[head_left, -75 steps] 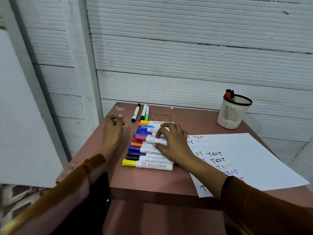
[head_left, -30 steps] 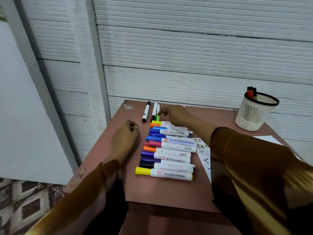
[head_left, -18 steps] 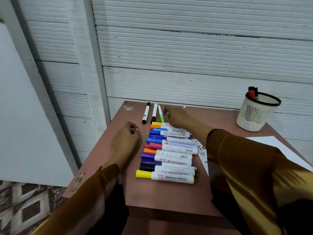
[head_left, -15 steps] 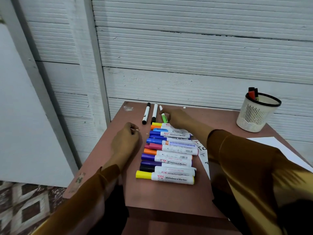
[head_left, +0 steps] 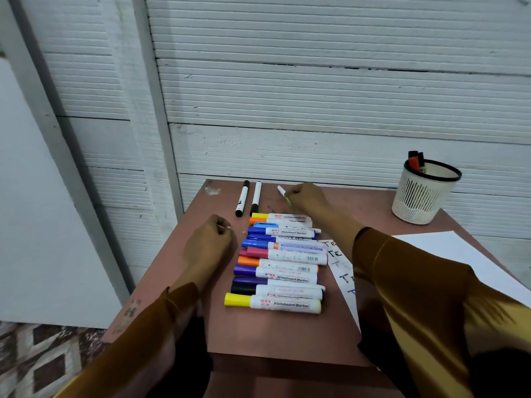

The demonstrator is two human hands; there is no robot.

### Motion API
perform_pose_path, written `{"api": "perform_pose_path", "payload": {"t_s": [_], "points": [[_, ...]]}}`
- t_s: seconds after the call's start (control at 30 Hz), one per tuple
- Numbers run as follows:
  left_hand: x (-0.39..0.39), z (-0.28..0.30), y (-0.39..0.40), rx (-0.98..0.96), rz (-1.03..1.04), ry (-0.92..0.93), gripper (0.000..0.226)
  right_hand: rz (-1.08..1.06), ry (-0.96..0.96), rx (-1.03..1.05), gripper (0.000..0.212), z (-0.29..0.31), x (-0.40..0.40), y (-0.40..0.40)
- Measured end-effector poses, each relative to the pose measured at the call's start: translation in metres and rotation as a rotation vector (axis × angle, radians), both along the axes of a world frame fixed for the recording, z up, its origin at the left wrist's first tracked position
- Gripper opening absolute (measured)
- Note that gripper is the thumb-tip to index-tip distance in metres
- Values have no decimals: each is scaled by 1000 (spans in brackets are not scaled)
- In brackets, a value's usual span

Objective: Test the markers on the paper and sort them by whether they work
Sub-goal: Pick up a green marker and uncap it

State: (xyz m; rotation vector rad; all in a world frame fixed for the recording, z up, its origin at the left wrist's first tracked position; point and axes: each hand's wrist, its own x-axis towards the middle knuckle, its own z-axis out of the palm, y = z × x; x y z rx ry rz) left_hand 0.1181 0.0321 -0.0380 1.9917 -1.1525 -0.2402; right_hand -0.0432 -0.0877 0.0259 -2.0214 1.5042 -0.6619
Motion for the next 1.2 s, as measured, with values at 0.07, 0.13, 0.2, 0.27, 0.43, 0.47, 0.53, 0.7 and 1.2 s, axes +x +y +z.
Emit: {"api": "perform_pose_path", "payload": {"t_s": [0.07, 0.13, 0.2, 0.27, 0.43, 0.47, 0.53, 0.7, 1.2], "points": [[1, -1, 2, -2, 4, 23, 12, -75, -185, 12, 25, 1, -5, 3], [-1, 2, 3, -32, -8, 41, 13, -123, -352, 24, 14, 3, -16, 7], [0, 1, 4, -70, -27, 88, 18, -150, -501, 77, 15, 5, -27, 13], [1, 3, 6, -84, -49, 147, 23, -160, -620, 169, 20, 6, -35, 22], [-22, 40, 30, -155, -196, 325, 19, -102, -968, 445, 21, 8, -49, 50], [-31, 49, 35, -164, -235, 309, 23, -75, -1019, 489, 26, 6, -50, 54], [-49, 67, 34, -226, -262, 251, 27, -6, -1095, 555, 30, 3, -50, 65], [-88, 82, 13, -212, -376, 362, 27, 177, -1106, 541, 23, -2, -50, 92], [-154, 84, 5, -380, -505, 47, 23, 250, -747, 95, 22, 28, -109, 109]]}}
